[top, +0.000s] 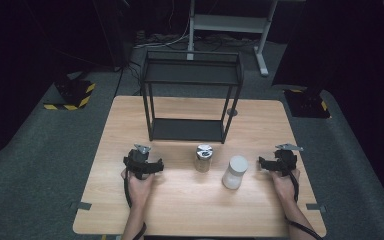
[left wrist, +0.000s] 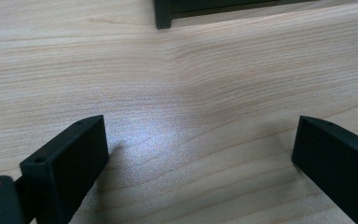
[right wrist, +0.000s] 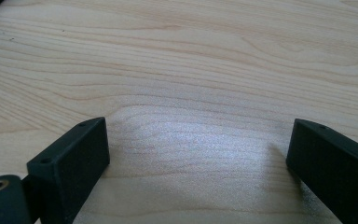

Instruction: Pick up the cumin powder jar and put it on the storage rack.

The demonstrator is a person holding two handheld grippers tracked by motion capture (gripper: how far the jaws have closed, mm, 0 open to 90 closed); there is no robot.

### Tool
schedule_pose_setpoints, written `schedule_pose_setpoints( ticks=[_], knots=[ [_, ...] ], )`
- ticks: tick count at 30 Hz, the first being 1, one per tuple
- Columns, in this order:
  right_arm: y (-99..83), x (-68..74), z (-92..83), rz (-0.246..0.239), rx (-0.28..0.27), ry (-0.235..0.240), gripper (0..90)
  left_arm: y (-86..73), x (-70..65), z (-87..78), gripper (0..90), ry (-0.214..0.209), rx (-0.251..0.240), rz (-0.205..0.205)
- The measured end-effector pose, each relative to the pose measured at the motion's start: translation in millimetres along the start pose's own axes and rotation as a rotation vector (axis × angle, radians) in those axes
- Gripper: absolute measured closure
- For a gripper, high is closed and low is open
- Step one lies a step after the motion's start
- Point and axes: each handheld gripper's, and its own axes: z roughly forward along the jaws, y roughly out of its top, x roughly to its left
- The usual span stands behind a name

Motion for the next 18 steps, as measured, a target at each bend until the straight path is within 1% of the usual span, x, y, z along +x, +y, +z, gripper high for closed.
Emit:
schedule_pose_setpoints(
  ticks=[8, 18],
  knots=[
    [0.0, -0.1, 0.0, 0.000, 0.000, 0.000, 5.1, 0.4, -0.2, 0.2, 3.1, 0.002, 0.002, -0.002],
    [0.1, 0.0, 0.1, 0.002, 0.000, 0.000, 5.1, 1.5, 1.2, 0.8, 1.7, -0.008, 0.006, 0.004]
  ],
)
